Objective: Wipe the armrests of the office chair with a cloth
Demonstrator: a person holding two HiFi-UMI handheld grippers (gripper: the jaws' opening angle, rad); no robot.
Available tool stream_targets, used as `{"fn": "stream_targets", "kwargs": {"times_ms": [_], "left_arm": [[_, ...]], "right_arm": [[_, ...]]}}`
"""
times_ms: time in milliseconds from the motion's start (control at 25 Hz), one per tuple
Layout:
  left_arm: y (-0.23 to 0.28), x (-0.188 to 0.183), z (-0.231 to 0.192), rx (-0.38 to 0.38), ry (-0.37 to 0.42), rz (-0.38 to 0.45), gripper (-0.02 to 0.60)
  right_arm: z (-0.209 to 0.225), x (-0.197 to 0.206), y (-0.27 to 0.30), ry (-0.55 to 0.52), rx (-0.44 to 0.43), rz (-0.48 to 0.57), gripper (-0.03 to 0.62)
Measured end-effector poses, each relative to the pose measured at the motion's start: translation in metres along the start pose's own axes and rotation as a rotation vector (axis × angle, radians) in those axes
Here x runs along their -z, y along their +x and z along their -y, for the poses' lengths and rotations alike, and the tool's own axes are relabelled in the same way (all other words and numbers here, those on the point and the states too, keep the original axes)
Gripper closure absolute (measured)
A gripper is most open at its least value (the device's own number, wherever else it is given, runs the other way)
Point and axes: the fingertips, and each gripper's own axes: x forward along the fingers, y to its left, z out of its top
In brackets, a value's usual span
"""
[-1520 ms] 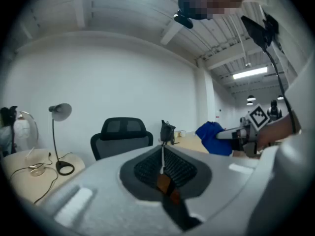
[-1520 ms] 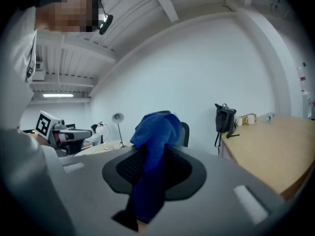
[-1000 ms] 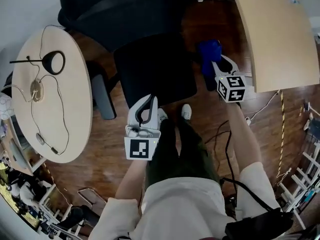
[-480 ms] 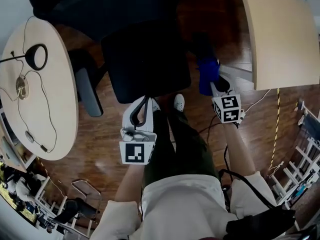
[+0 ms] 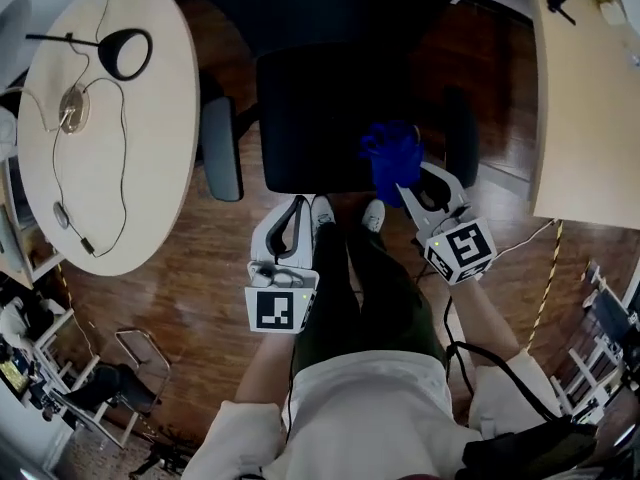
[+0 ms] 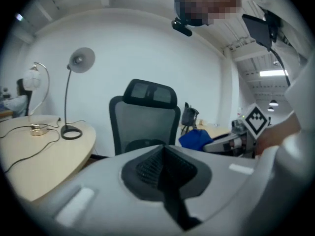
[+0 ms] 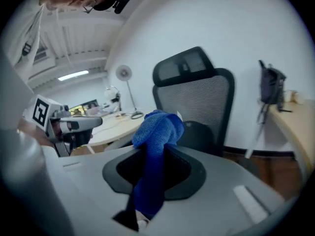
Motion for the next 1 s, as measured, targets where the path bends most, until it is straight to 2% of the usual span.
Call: {"fn": "stream_targets", "kwargs": {"times_ms": [120, 200, 320, 400, 520, 600, 680, 720, 800, 920, 1000], "left_arm": [[-0.040, 0.001, -0.038, -0.087, -0.020, -0.002, 0.580], [-0.062, 0.006, -0.058, -0.147, -0.029, -0.011, 0.580], [-0.096, 0.016, -0.085, -0.235, -0.038, -0.024, 0.580], [-0.114, 0.021, -0.102, -0.278, -0.046, -0.030, 0.580], [-0.132, 0.028, -0.122, -0.332, -0.072, -0.026, 0.580], [-0.138, 0.031, -0.128, -0.347, -0.081, -0.023, 0.580], [-0.137, 0.035, -0.131, -0.348, -0.085, -0.023, 0.580], [-0.136, 0.035, -0.133, -0.345, -0.086, -0.022, 0.580], [-0.128, 0.036, -0.133, -0.326, -0.090, -0.018, 0.580], [-0.110, 0.038, -0.128, -0.279, -0.091, -0.007, 0.580], [-0.094, 0.043, -0.125, -0.258, -0.100, 0.001, 0.580]], "right_arm": [[-0.078, -0.024, 0.091, -0.051, -0.208, -0.026, 0.500], [-0.109, -0.032, 0.160, -0.117, -0.287, -0.060, 0.500], [-0.134, -0.027, 0.255, -0.187, -0.317, -0.138, 0.500], [-0.149, -0.007, 0.294, -0.197, -0.313, -0.229, 0.500], [-0.195, 0.026, 0.288, -0.200, -0.371, -0.291, 0.500], [-0.240, 0.048, 0.245, -0.231, -0.480, -0.304, 0.500], [-0.279, 0.076, 0.196, -0.176, -0.601, -0.332, 0.499], [-0.289, 0.083, 0.175, -0.143, -0.632, -0.314, 0.499], [-0.277, 0.076, 0.148, -0.086, -0.602, -0.205, 0.499], [-0.219, 0.045, 0.138, -0.085, -0.453, -0.047, 0.499], [-0.185, 0.036, 0.148, -0.110, -0.373, -0.026, 0.499]]}}
